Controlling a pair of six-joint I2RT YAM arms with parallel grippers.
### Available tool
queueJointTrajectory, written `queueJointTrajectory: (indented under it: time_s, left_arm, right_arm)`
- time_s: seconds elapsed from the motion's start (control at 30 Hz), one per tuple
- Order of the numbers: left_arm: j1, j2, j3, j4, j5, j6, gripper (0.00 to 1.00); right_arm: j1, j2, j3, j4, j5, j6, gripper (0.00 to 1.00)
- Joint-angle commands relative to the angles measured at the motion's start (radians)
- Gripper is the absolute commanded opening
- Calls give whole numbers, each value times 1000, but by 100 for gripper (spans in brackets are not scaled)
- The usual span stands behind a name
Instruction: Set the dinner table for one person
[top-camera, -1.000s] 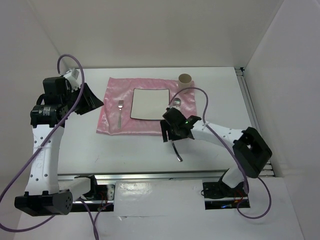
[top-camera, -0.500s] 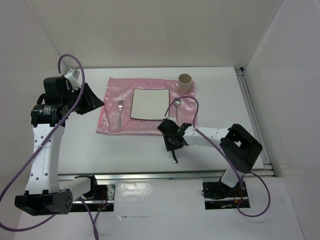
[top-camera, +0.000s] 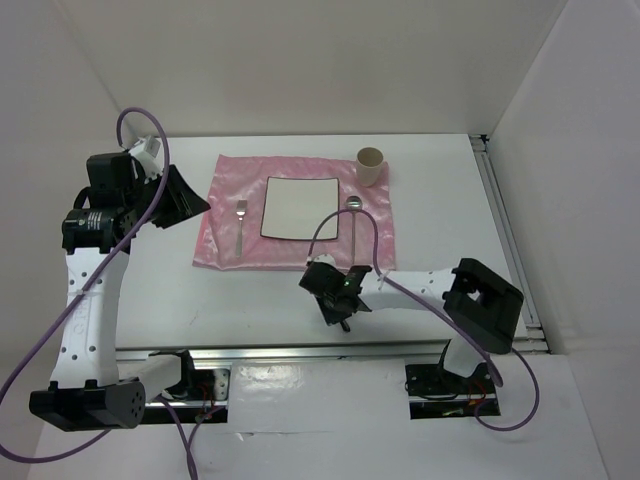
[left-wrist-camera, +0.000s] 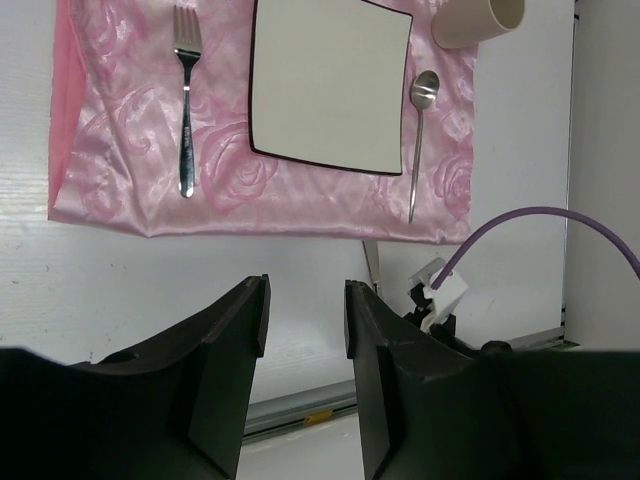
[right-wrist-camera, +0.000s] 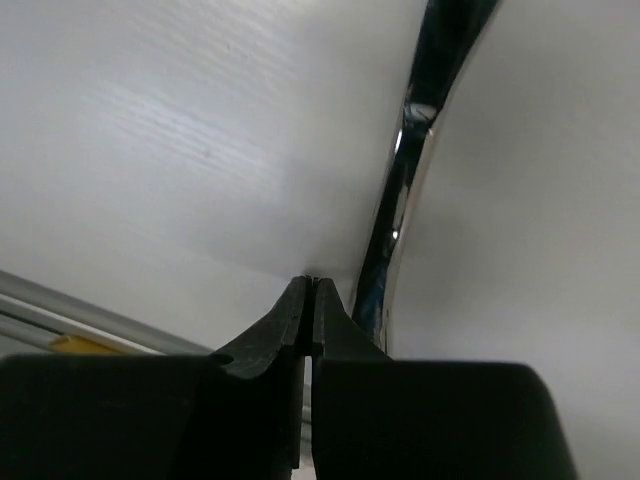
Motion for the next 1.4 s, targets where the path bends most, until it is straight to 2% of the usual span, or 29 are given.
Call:
queueJointTrajectory:
  time_s: [0.0,0.2,0.27,0.3,0.33,0.4,0.5,0.77,1.03,1.17,1.27,1.37]
  left_arm:
    - [4,-14,-1,37,28,-21,52]
    - [4,-14,-1,46,48,-31,52]
    - [4,-23,-1,46,48,-31,52]
    - [4,-23,-1,46,48,-31,52]
    - [4,-32,-1,46,48,-31,52]
    - [4,-32,-1,46,48,-31,52]
    - [4,-32,-1,37,48,-31,52]
    - [4,-32,-1,37,38,-22,52]
    - [4,-32,-10,37,29,-22,52]
    - [4,-32,-20,37,20,-22,52]
    - [4,-32,-20,37,20,-22,52]
    - [4,-32,-20,37,20,-12,52]
  right_arm:
    - [7,-91,2,-87,39,16,0]
    - [-7,-132,35,-121,87,-24,1]
    - [-16,-123,54,-138,87,-24,12]
    - [-16,-96,55,-148,87,-33,40]
    - [-16,-80,83,-148,75,-33,47]
    - [-16,-42,108,-165,74,-22,53]
    - [-36,48,153,-175,65,2,51]
    - [-136,81,145,-46,-15,-7,48]
    - [-136,162,167,-15,-50,-53,46]
    - [-87,197,188,-66,-22,-53,34]
    - [-58,250,211,-116,16,-41,30]
    - [-27,268,211,-147,35,-16,16]
